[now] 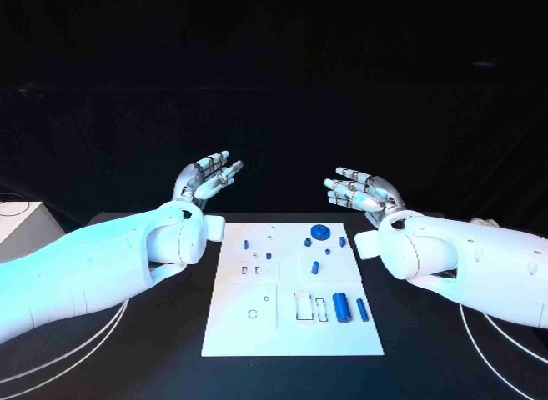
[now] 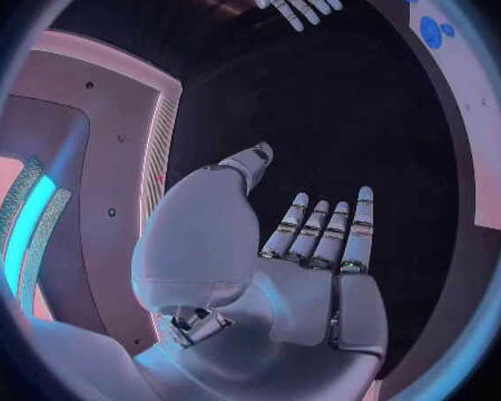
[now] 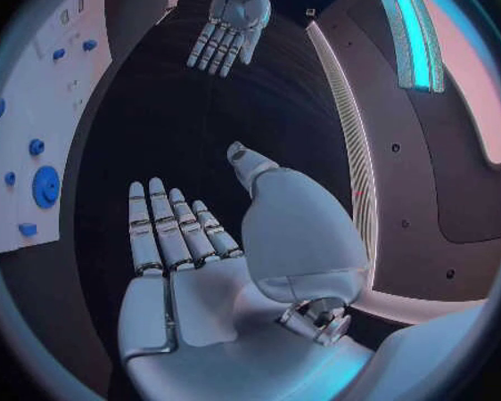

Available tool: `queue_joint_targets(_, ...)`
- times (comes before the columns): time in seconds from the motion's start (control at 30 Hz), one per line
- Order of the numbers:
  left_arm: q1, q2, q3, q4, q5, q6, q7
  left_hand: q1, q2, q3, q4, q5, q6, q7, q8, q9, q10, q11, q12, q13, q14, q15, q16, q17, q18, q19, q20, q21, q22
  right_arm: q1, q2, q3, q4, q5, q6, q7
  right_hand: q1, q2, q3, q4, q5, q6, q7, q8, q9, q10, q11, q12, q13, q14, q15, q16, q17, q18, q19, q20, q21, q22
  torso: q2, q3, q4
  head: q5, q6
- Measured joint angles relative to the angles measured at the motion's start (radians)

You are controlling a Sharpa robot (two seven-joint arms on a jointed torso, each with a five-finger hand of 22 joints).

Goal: Assemble the parts on the task board

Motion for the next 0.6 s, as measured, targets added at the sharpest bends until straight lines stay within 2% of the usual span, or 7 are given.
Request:
queue_joint_targets(0.07, 0.008, 0.006, -0.001, -0.015, -0.002, 0.032, 0.000, 0.039, -0.003, 0.012, 0.006, 0.006, 0.017, -0.001, 0.004, 0.002, 0.018, 0.007, 0.000, 0.002, 0.020, 0.008, 0.007, 0.003, 0.000, 0.013, 0.006, 0.005, 0.002, 0.016, 0.002, -0.010, -0.011, -0.012, 0.039, -0.025, 0.019, 0.002, 0.006, -0.006, 0.004, 0.023, 0.002, 0.007, 0.003, 0.028, 0.001, 0.004, 0.002, 0.039, -0.001, 0.009, 0.004, 0.016, 0.023, 0.003, 0.000, 0.002, 0.000, -0.0002, 0.0000, 0.000, 0.000)
queue_joint_targets(0.2, 0.013, 0.006, -0.002, -0.022, -0.005, 0.067, 0.000, 0.047, 0.001, 0.012, 0.006, 0.007, 0.029, 0.000, 0.004, 0.004, 0.032, 0.014, 0.004, 0.003, 0.049, 0.014, 0.011, 0.007, 0.002, 0.033, 0.008, 0.007, 0.004, 0.028, 0.002, -0.016, -0.020, -0.034, 0.084, -0.053, 0.054, 0.002, 0.019, -0.018, 0.006, 0.092, 0.006, 0.021, 0.014, 0.113, -0.002, 0.010, 0.008, 0.117, -0.009, 0.020, 0.012, 0.019, 0.096, 0.005, 0.009, 0.007, 0.000, -0.0005, 0.0000, 0.000, -0.001)
queue_joint_targets(0.27, 0.013, -0.021, -0.002, 0.001, -0.009, 0.088, -0.001, 0.050, 0.004, 0.007, 0.011, 0.007, 0.060, 0.001, 0.012, 0.008, 0.073, 0.024, 0.011, 0.006, 0.129, 0.004, 0.031, 0.019, 0.021, 0.095, 0.008, 0.021, 0.011, 0.031, -0.012, -0.017, -0.032, -0.109, 0.100, -0.055, 0.071, 0.002, 0.027, -0.029, 0.006, 0.139, 0.010, 0.031, 0.020, 0.166, -0.007, 0.011, 0.009, 0.152, -0.015, 0.023, 0.015, 0.032, 0.138, 0.006, 0.015, 0.009, 0.003, -0.0019, 0.0000, 0.001, -0.015)
queue_joint_targets(0.33, 0.013, -0.044, -0.002, 0.014, -0.014, 0.100, -0.003, 0.054, 0.008, 0.001, 0.018, 0.007, 0.101, 0.004, 0.019, 0.015, 0.164, 0.036, 0.021, 0.013, 0.256, -0.012, 0.061, 0.036, 0.048, 0.184, 0.007, 0.042, 0.020, 0.036, -0.026, -0.017, -0.044, -0.180, 0.105, -0.056, 0.090, 0.000, 0.038, -0.046, 0.009, 0.203, 0.018, 0.043, 0.028, 0.227, -0.014, 0.016, 0.012, 0.194, -0.024, 0.031, 0.018, 0.032, 0.187, 0.004, 0.020, 0.012, 0.006, -0.0031, 0.0007, 0.001, -0.023)
queue_joint_targets(0.37, 0.013, -0.058, -0.002, 0.025, -0.016, 0.105, -0.004, 0.054, 0.008, 0.001, 0.018, 0.007, 0.141, 0.007, 0.030, 0.020, 0.258, 0.040, 0.036, 0.020, 0.336, -0.018, 0.081, 0.048, 0.058, 0.219, 0.007, 0.054, 0.023, 0.040, -0.030, -0.017, -0.049, -0.228, 0.107, -0.057, 0.094, -0.005, 0.044, -0.053, 0.009, 0.230, 0.022, 0.050, 0.032, 0.251, -0.018, 0.016, 0.012, 0.211, -0.028, 0.034, 0.020, 0.041, 0.207, 0.003, 0.024, 0.013, 0.009, -0.0037, 0.0018, 0.000, -0.025)
queue_joint_targets(0.43, 0.013, -0.074, -0.002, 0.047, -0.021, 0.112, -0.007, 0.054, 0.008, 0.005, 0.020, 0.007, 0.224, 0.019, 0.051, 0.032, 0.403, 0.030, 0.055, 0.026, 0.445, -0.041, 0.116, 0.067, 0.087, 0.292, 0.004, 0.086, 0.033, 0.047, -0.031, -0.017, -0.051, -0.298, 0.108, -0.060, 0.110, -0.011, 0.061, -0.070, 0.009, 0.291, 0.032, 0.061, 0.038, 0.304, -0.027, 0.016, 0.013, 0.250, -0.038, 0.038, 0.023, 0.047, 0.252, -0.001, 0.028, 0.014, 0.016, -0.0043, 0.0039, -0.002, -0.027)
queue_joint_targets(0.6, 0.014, -0.117, -0.003, 0.117, -0.037, 0.129, -0.017, 0.058, 0.003, 0.031, 0.011, 0.007, 0.356, 0.041, 0.082, 0.050, 0.528, 0.001, 0.075, 0.029, 0.572, -0.077, 0.168, 0.111, 0.087, 0.394, -0.018, 0.134, 0.045, 0.067, -0.036, -0.016, -0.048, -0.495, 0.110, -0.075, 0.130, -0.031, 0.116, -0.100, 0.014, 0.399, 0.051, 0.079, 0.047, 0.405, -0.047, 0.016, 0.013, 0.330, -0.062, 0.053, 0.029, 0.047, 0.342, -0.019, 0.047, 0.016, 0.034, -0.0047, 0.0128, -0.012, -0.029)
